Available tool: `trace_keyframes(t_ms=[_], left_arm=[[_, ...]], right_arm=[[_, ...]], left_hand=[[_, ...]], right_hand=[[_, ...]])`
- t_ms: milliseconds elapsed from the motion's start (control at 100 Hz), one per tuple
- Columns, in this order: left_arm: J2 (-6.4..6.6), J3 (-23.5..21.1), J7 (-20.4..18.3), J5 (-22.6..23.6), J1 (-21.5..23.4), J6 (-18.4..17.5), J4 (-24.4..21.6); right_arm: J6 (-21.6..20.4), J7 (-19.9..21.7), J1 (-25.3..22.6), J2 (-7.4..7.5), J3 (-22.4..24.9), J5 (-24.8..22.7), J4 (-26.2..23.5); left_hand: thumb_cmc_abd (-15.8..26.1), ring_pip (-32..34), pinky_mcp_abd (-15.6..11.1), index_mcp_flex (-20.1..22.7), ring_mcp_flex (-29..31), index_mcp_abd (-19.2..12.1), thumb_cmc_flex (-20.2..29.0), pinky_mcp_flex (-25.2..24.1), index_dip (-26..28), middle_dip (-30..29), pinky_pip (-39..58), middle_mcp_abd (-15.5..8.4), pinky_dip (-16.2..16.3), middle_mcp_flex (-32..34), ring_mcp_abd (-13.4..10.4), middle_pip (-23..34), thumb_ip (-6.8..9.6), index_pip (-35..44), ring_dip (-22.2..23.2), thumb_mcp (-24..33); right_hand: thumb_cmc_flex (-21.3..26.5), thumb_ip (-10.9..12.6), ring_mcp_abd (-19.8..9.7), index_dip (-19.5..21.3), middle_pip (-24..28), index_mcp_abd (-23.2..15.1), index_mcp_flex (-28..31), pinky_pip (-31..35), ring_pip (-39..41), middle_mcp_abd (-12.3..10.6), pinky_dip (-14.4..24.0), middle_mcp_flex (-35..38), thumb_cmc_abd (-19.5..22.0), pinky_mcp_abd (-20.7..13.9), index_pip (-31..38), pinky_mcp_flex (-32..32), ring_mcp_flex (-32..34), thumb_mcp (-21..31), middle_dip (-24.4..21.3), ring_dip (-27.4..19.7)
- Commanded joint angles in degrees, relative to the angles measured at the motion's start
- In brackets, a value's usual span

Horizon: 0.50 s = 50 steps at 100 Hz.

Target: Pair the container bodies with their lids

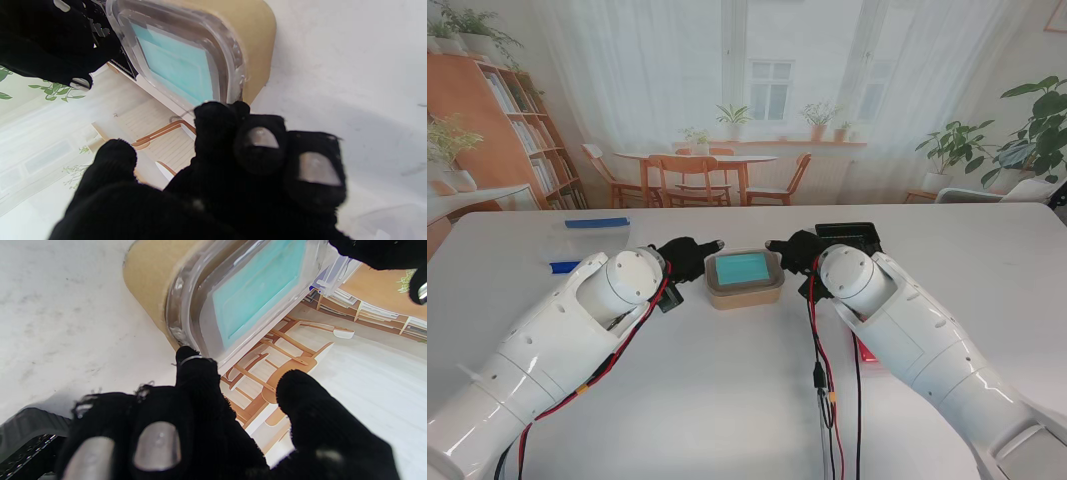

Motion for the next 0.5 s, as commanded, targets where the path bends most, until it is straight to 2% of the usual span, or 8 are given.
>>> trace_keyframes(t_ms=[0,300,490], left_arm=[[-0.51,0.4,-0.4,-0.1,0.1,0.3,-0.5],[-0.34,0.9,-0.9,0.3,0.2,1.3,-0.5],[-0.42,1.1,-0.8,0.3,0.1,1.8,-0.3]], right_arm=[[-0.1,0.8,-0.1,-0.66,-0.1,0.2,-0.7],[0.8,0.1,-0.7,-0.79,0.0,-0.1,-0.9],[1.1,-0.7,-1.1,-0.99,0.1,-0.1,-0.9]], left_hand=[[-0.2,2.1,-6.5,1.8,-0.5,-8.3,-0.7,2.2,-1.0,-0.4,15.7,-1.5,-0.3,0.0,5.2,-0.4,0.95,-0.3,-0.6,-0.6],[-0.3,2.1,-6.5,1.7,-0.5,-8.3,-0.7,2.2,-1.1,-0.4,15.7,-1.5,-0.3,0.0,5.2,-0.4,0.93,-0.5,-0.6,-0.7],[-0.4,2.0,-6.5,1.5,-0.6,-8.2,-0.6,2.2,-1.1,-0.4,15.7,-1.5,-0.3,-0.1,5.3,-0.5,0.93,-0.6,-0.6,-0.6]], right_hand=[[-0.4,1.8,-0.6,-1.6,2.2,-2.8,2.4,13.4,4.7,8.0,-0.7,1.5,-0.9,-11.8,0.5,4.0,-1.3,0.4,0.1,-0.6],[-1.0,1.6,0.3,-2.2,1.7,-3.1,1.4,13.4,4.1,8.4,-2.2,0.0,-1.9,-11.3,-0.6,3.8,-1.3,0.8,0.1,-1.6],[-1.9,0.7,2.6,-3.0,0.5,-3.4,-0.2,13.4,3.4,9.4,-5.1,-2.1,-2.5,-9.9,-2.4,3.4,-1.4,1.2,-0.5,-4.3]])
